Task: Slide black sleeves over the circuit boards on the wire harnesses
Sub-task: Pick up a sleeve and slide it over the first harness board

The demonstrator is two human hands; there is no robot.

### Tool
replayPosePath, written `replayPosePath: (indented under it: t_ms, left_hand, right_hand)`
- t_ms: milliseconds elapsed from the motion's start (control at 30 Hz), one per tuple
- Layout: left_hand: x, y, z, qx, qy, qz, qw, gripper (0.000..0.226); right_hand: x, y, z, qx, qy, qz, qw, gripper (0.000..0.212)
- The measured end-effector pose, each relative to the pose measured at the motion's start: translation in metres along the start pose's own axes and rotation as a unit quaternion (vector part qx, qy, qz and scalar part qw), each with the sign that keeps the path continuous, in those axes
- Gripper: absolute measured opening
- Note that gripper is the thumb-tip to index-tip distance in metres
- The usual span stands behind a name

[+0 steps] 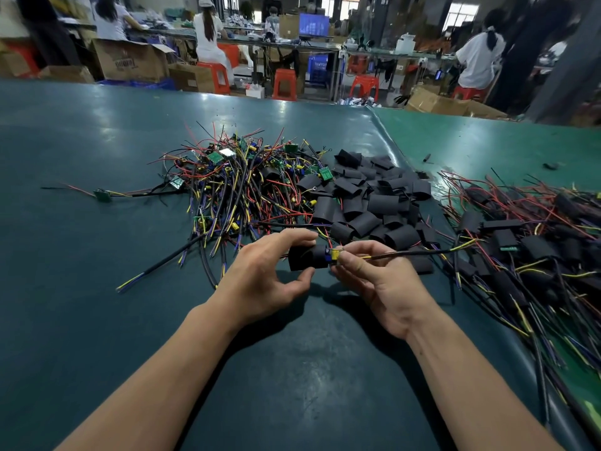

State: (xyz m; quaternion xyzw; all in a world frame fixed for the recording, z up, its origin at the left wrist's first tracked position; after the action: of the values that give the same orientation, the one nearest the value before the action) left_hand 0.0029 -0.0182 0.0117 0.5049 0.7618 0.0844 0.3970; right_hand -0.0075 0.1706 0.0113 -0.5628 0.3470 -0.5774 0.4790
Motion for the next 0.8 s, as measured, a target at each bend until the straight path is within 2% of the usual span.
replayPosePath:
  t_ms: [133, 267, 433, 567, 700, 800]
  left_hand:
    - [0.001, 0.001, 0.0, 0.007, -0.003, 0.005, 1.0, 0.044]
    - [0.002, 0.002, 0.0, 0.022, -0.001, 0.001, 1.0, 0.043]
    - [0.003, 0.003, -0.001, 0.042, -0.004, -0.009, 0.999, 0.043]
    - [0.004, 0.005, -0.001, 0.057, 0.006, -0.024, 0.998, 0.043]
    - [0.006, 0.007, 0.0, 0.068, 0.012, -0.046, 0.997, 0.046]
    - [0.007, 0.006, -0.001, 0.044, 0.009, -0.053, 0.998, 0.047]
  right_hand:
    - [0.002, 0.002, 0.0, -0.032, 0.033, 0.039, 0.998, 0.02]
    - [0.008, 0.005, 0.001, -0.046, 0.033, 0.069, 0.996, 0.011]
    - [0.01, 0.006, 0.001, -0.051, 0.032, 0.045, 0.997, 0.014]
    - [0.011, 0.006, 0.004, -0.06, 0.07, 0.085, 0.992, 0.027]
    - [0.014, 0.007, 0.005, -0.091, 0.112, 0.129, 0.981, 0.024]
    - [0.016, 0.007, 0.005, -0.126, 0.142, 0.154, 0.97, 0.027]
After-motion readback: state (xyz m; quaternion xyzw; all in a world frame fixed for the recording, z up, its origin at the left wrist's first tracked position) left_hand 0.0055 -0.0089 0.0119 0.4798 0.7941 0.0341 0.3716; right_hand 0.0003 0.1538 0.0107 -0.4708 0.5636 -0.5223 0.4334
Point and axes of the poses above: each hand's wrist, its own z-axis away from the middle knuckle, its own x-axis out of the palm, y = z × x, the point moved 1 cm from there along -z, towards the middle knuckle, and after that the axes turned 7 degrees about z, right-handed, at the moved point
